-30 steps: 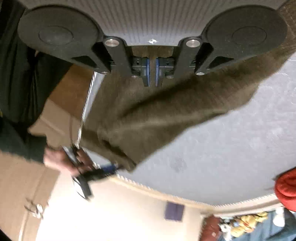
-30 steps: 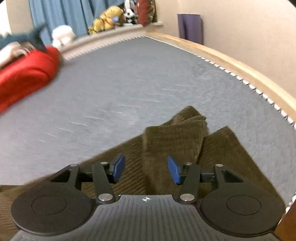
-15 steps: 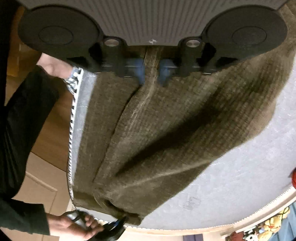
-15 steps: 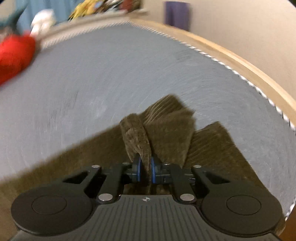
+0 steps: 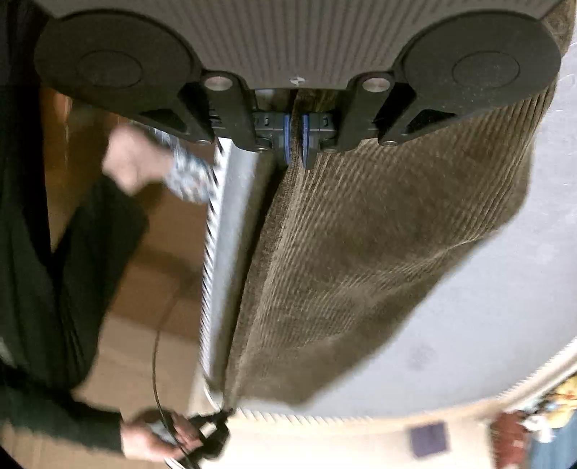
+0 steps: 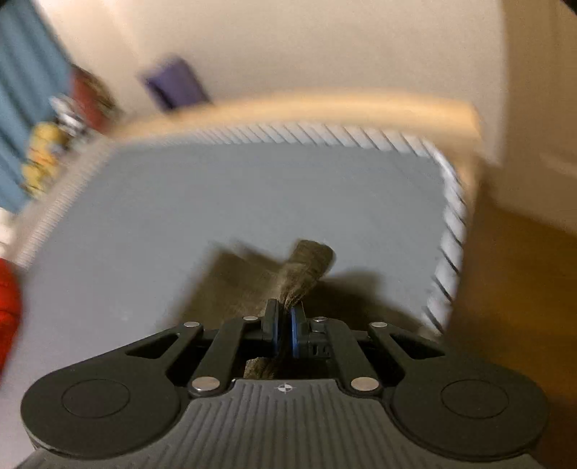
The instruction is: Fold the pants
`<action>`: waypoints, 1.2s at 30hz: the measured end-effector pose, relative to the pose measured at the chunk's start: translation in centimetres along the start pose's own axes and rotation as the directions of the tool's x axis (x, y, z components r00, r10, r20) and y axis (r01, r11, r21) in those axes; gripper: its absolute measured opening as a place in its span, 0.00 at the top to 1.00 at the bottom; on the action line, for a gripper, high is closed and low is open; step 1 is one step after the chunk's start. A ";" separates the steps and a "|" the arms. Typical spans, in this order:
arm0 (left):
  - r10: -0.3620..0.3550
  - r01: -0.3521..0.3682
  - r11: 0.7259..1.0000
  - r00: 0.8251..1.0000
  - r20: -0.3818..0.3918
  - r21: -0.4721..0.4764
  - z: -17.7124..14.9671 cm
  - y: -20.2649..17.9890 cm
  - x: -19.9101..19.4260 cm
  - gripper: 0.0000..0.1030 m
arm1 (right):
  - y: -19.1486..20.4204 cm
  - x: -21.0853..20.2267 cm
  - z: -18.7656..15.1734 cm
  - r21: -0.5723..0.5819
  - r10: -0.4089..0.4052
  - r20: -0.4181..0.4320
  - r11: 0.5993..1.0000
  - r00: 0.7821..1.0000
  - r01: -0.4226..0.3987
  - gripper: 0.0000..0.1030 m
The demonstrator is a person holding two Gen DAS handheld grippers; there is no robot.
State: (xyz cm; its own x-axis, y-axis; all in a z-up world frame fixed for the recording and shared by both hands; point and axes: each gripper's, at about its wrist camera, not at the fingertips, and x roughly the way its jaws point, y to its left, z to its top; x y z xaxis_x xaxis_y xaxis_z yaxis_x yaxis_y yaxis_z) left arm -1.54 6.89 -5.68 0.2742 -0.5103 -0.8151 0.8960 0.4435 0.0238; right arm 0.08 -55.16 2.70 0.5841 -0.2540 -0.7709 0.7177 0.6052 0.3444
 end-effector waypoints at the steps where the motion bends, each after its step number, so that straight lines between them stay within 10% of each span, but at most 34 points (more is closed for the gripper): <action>1: -0.005 0.005 1.000 1.000 -0.018 0.020 -0.1 -0.4 0.4 0.94 | -1.0 1.0 -0.7 0.019 -0.033 -0.043 0.999 0.999 0.034 0.94; 7: -0.033 0.034 0.999 0.999 0.024 -0.014 0.4 0.5 -0.7 0.94 | -2.1 -0.5 -1.9 0.015 -0.017 -0.018 1.000 1.000 0.017 0.94; 16: -0.040 0.041 0.999 0.999 -0.035 0.009 0.3 0.2 0.7 0.83 | -2.1 -0.5 -3.7 -0.049 -0.239 -0.043 0.970 0.970 0.237 0.87; 20: -0.020 0.024 0.998 0.997 0.072 -0.058 0.3 2.0 -2.6 0.70 | -2.4 -3.0 -2.0 -0.006 -0.278 0.165 0.959 0.946 0.283 0.54; 24: 0.084 -0.050 0.979 0.982 0.169 -0.199 0.3 4.5 -5.0 0.70 | -1.3 -4.1 -0.2 -0.041 -0.086 0.302 0.994 0.949 0.103 0.51; 29: 0.306 -0.196 0.874 0.933 0.190 -0.444 -0.4 9.2 -7.7 0.52 | 2.9 1.2 1.0 -0.257 0.204 0.142 0.953 0.969 -0.163 0.47; 36: 0.475 -0.228 0.643 0.868 0.147 -0.731 -3.7 14.8 -11.1 0.52 | 5.7 8.7 1.4 -0.360 0.120 0.092 0.929 0.988 -0.079 0.33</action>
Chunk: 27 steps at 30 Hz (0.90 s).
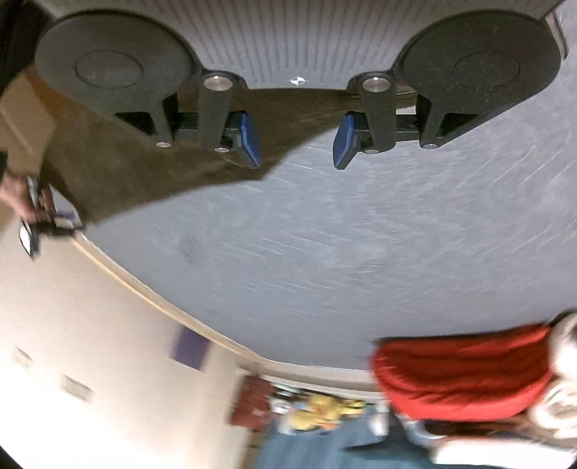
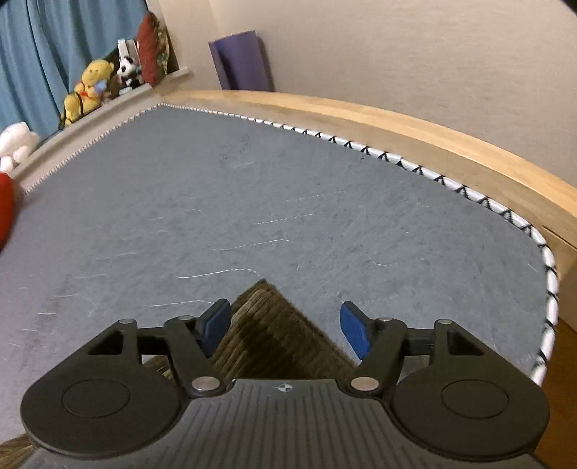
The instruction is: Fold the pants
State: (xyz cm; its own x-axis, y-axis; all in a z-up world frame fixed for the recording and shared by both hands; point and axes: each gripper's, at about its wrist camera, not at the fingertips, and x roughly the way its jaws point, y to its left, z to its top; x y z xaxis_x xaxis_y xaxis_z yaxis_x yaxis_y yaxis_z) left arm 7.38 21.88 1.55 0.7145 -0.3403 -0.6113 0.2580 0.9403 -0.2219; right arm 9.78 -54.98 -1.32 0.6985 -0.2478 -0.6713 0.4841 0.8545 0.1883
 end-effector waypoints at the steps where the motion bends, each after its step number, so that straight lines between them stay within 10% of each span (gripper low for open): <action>1: 0.032 -0.031 0.999 0.999 0.009 -0.018 0.2 0.7 -0.1 0.52 | -0.2 0.7 0.2 -0.004 0.024 -0.005 1.000 1.000 -0.024 0.37; 3: 0.075 -0.075 0.996 0.997 0.017 -0.038 0.8 2.1 -0.8 0.52 | 0.7 1.5 0.1 -0.066 0.064 -0.059 0.995 0.996 -0.068 0.82; 5: 0.115 -0.112 0.991 0.993 0.029 -0.073 1.1 3.3 -1.4 0.52 | 1.6 1.1 -0.1 -0.141 0.046 -0.032 0.989 0.998 -0.050 0.93; 10: 0.167 -0.158 0.969 0.985 0.035 -0.188 1.6 6.1 -2.5 0.52 | 0.5 -0.6 1.3 0.025 -0.042 0.161 0.999 0.986 0.039 0.93; 14: 0.173 -0.169 0.969 0.985 0.007 -0.179 1.2 6.6 -3.5 0.52 | -0.3 -0.2 0.8 0.074 -0.168 0.130 0.985 0.977 0.159 0.92; 20: 0.168 -0.175 0.975 0.984 -0.055 -0.141 -1.0 7.2 -5.2 0.54 | -1.2 -2.8 0.1 0.096 -0.150 0.143 0.986 0.978 0.137 0.71; 22: 0.232 -0.253 0.959 0.960 -0.159 -0.129 -2.4 8.2 -4.1 0.64 | -0.5 -4.0 -0.4 0.063 -0.127 0.165 0.991 0.978 0.118 0.71; 23: 0.292 -0.323 0.940 0.929 -0.229 -0.112 -3.4 9.0 -3.4 0.95 | -0.3 -4.7 -0.6 0.053 -0.113 0.173 0.993 0.978 0.105 0.71; 24: 0.366 -0.399 0.915 0.885 -0.288 -0.061 -4.4 9.6 -2.8 0.98 | 0.1 -5.0 -0.2 0.049 -0.101 0.177 0.994 0.979 0.094 0.70; 27: 0.326 -0.376 0.915 0.902 -0.282 -0.144 -4.4 10.1 -4.3 0.98 | 0.8 -6.6 0.0 0.041 -0.061 0.189 0.998 0.980 0.054 0.60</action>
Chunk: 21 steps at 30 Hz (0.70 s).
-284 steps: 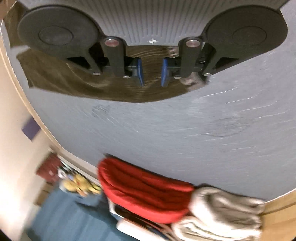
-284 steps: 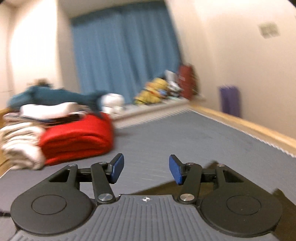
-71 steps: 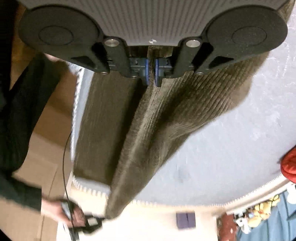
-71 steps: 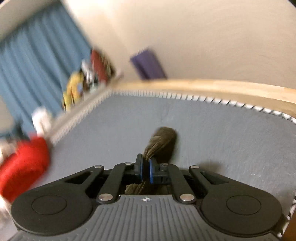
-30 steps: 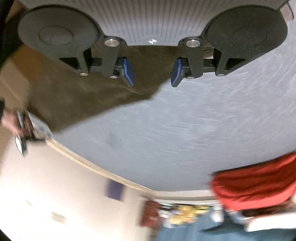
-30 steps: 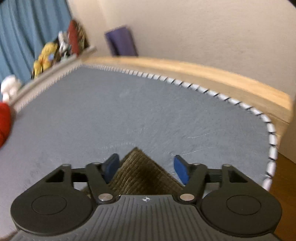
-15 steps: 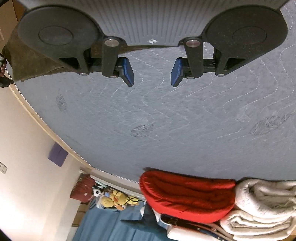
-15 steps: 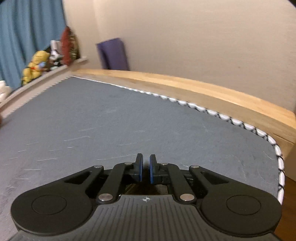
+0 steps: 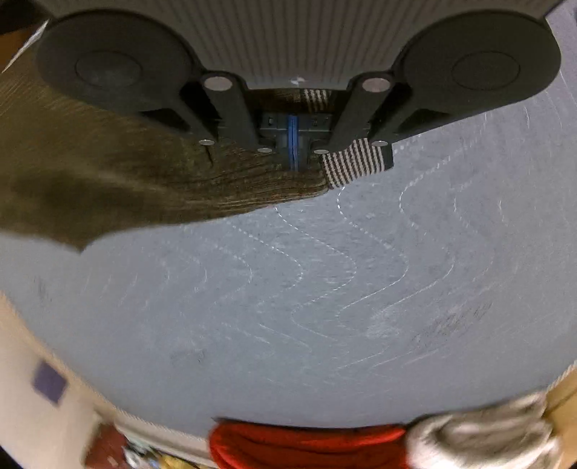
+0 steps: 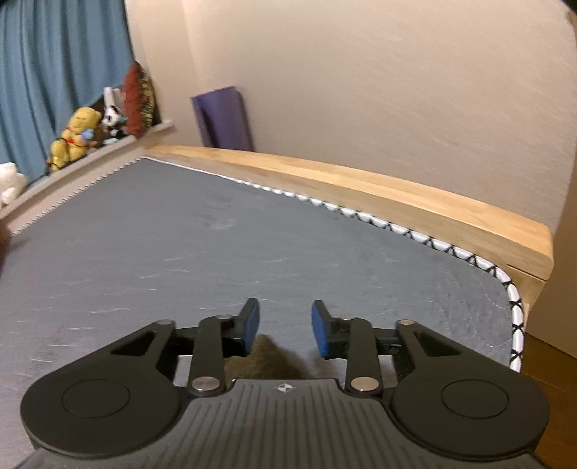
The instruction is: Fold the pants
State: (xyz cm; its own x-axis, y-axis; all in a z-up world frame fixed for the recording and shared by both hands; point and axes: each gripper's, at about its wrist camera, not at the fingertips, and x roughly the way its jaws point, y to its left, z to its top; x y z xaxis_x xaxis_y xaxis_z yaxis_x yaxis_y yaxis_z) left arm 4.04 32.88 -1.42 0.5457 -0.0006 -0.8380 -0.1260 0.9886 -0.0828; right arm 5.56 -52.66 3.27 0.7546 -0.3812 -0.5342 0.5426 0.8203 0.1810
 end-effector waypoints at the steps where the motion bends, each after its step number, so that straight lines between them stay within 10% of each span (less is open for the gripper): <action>1: -0.005 0.005 1.000 1.000 0.015 -0.018 -0.1 0.1 -0.7 0.97 | 0.3 -0.6 0.2 0.003 0.012 0.006 1.000 1.000 -0.012 0.56; 3: -0.004 0.008 0.999 0.997 0.078 -0.053 -0.2 0.4 -2.3 0.74 | 1.4 -1.5 1.2 0.012 0.039 0.021 0.999 0.999 -0.039 0.54; 4: 0.027 -0.020 0.998 0.993 0.114 -0.066 -0.4 0.5 -3.1 0.32 | 2.1 -1.5 1.6 0.017 0.057 0.027 0.998 0.998 -0.057 0.54; 5: 0.062 -0.052 0.996 0.988 0.140 -0.073 -0.5 0.6 -3.6 0.11 | 2.6 -2.2 1.9 0.018 0.079 0.034 0.997 0.996 -0.080 0.53; 9: 0.005 0.001 0.994 0.998 0.057 -0.105 -1.4 1.4 -2.6 0.18 | 4.7 -4.4 2.6 -0.008 0.133 0.051 0.991 0.990 -0.132 0.52; 11: 0.015 -0.016 0.998 1.000 -0.014 -0.068 -2.1 1.6 -1.5 0.57 | 5.5 -5.5 2.8 -0.015 0.155 0.054 0.988 0.986 -0.155 0.51; 13: 0.005 -0.005 0.996 1.000 0.000 -0.092 -2.5 2.6 -2.4 0.71 | 5.9 -6.5 3.1 -0.004 0.172 0.062 0.985 0.983 -0.172 0.49; 18: 0.130 -0.132 0.986 0.991 0.022 0.098 -3.7 0.2 -3.7 0.57 | 5.8 -8.5 3.3 0.073 0.207 0.057 0.975 0.977 -0.211 0.48; 21: 0.197 -0.223 0.963 0.966 0.168 0.150 -4.0 -1.4 -6.4 0.45 | 5.5 -9.4 2.7 0.108 0.222 0.035 0.968 0.974 -0.224 0.48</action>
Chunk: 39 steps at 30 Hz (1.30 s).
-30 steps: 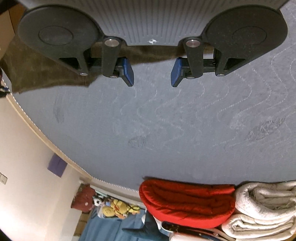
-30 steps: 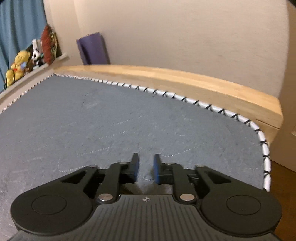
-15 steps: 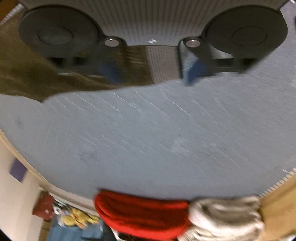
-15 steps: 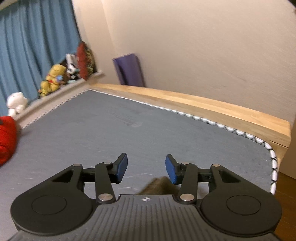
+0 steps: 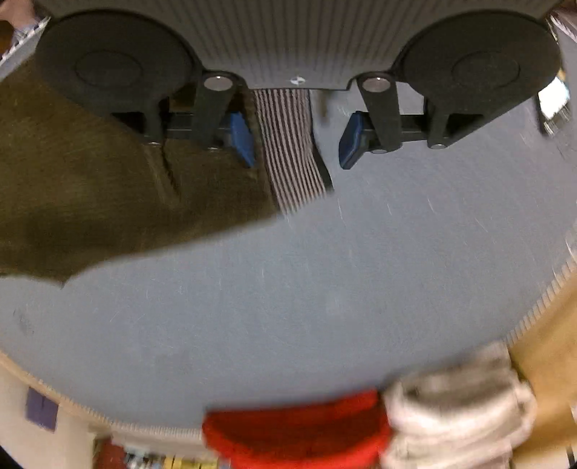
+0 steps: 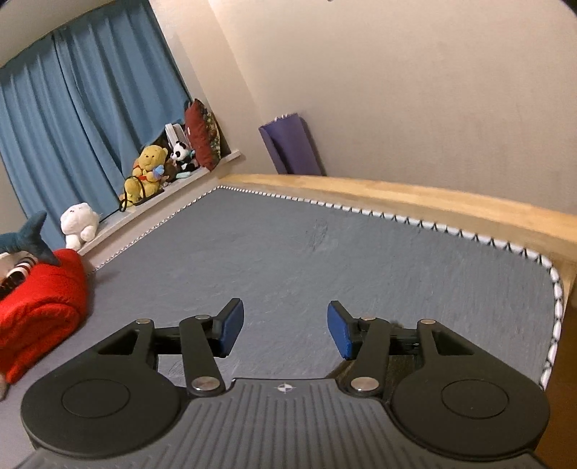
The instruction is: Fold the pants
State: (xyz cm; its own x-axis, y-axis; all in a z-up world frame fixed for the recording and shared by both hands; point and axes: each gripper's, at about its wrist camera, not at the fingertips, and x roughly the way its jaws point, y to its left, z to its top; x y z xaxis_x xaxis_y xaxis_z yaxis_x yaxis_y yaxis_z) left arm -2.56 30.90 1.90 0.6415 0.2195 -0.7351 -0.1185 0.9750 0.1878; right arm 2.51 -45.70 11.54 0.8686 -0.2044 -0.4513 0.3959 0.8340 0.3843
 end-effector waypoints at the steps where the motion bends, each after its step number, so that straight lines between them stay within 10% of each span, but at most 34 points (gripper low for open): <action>1: -0.003 0.002 1.000 0.999 0.054 0.008 0.1 -0.1 -1.2 0.45 | -0.1 -0.3 -0.1 0.004 0.003 -0.007 1.000 1.000 -0.003 0.48; 5: -0.191 0.187 0.980 0.980 0.059 0.068 -0.5 -1.3 -3.1 0.50 | -1.1 -1.7 -0.7 -0.008 0.003 -0.029 1.000 1.000 -0.003 0.45; 8: -0.138 0.168 0.972 0.974 -0.182 0.164 -2.4 -2.5 0.1 0.53 | -2.5 -2.3 -1.1 -0.021 -0.023 -0.050 1.000 0.999 0.022 0.44; 15: -0.128 0.127 0.965 0.992 -0.012 0.230 -0.4 -6.6 -4.0 0.47 | -7.6 -3.0 -1.6 0.100 -0.116 -0.119 0.987 0.986 0.128 0.41; 21: -0.401 0.385 0.893 0.916 0.027 0.232 1.8 -12.5 -6.5 0.47 | -10.6 -2.9 -2.7 0.135 -0.168 -0.177 0.972 0.970 0.192 0.41; 28: -0.499 0.482 0.818 0.866 -0.029 0.314 2.8 -20.9 -6.4 0.47 | -13.7 -2.7 -3.8 0.176 -0.149 -0.252 0.965 0.956 0.197 0.41; 39: -0.519 0.497 0.783 0.853 -0.047 0.374 4.5 -25.9 -2.7 0.41 | -17.8 -0.4 -7.1 0.176 -0.147 -0.381 0.958 0.913 0.227 0.41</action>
State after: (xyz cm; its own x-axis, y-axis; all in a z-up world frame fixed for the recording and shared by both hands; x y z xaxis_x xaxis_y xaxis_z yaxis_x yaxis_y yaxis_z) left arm 2.15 4.88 1.96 0.5732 -0.3176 -0.7554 0.5097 0.8600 0.0252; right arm -6.98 -56.81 -0.87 0.6216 -0.1140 -0.7750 0.6290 0.6624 0.4070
